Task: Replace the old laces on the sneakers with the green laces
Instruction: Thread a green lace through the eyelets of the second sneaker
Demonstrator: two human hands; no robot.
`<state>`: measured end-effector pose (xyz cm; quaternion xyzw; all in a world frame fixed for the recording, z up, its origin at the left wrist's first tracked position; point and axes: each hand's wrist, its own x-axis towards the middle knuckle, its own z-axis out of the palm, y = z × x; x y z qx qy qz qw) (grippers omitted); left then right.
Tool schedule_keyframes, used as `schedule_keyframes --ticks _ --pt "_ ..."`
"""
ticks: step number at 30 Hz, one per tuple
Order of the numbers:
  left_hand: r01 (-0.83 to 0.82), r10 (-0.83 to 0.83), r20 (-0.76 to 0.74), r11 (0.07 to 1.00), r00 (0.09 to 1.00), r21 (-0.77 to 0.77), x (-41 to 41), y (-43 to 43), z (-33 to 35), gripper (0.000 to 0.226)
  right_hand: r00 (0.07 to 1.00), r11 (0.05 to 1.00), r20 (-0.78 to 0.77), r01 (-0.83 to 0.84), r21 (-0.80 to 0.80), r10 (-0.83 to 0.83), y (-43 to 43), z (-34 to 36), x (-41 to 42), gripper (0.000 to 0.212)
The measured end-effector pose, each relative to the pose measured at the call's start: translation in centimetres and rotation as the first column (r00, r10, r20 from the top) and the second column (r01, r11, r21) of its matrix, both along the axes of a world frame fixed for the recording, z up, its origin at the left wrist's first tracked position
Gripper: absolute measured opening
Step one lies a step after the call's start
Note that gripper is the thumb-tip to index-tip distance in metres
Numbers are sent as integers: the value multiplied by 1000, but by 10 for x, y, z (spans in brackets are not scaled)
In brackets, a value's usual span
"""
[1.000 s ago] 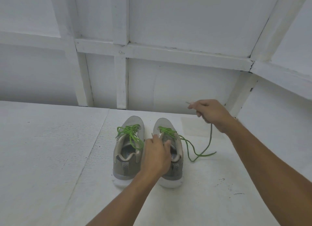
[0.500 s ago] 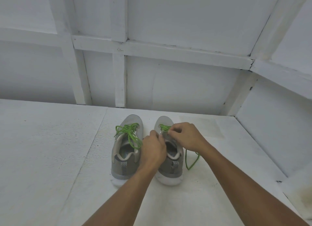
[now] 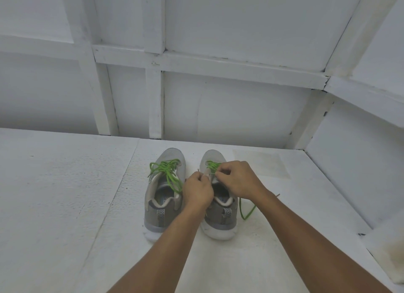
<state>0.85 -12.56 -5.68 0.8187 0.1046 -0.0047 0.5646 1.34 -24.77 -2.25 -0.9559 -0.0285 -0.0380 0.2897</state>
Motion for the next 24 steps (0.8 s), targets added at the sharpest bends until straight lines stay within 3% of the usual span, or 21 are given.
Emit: schedule_keyframes --ticks 24 --pt "15 -14 16 998 1000 -62 1 2 -6 29 1000 994 -30 -7 -109 4 12 0 3 18"
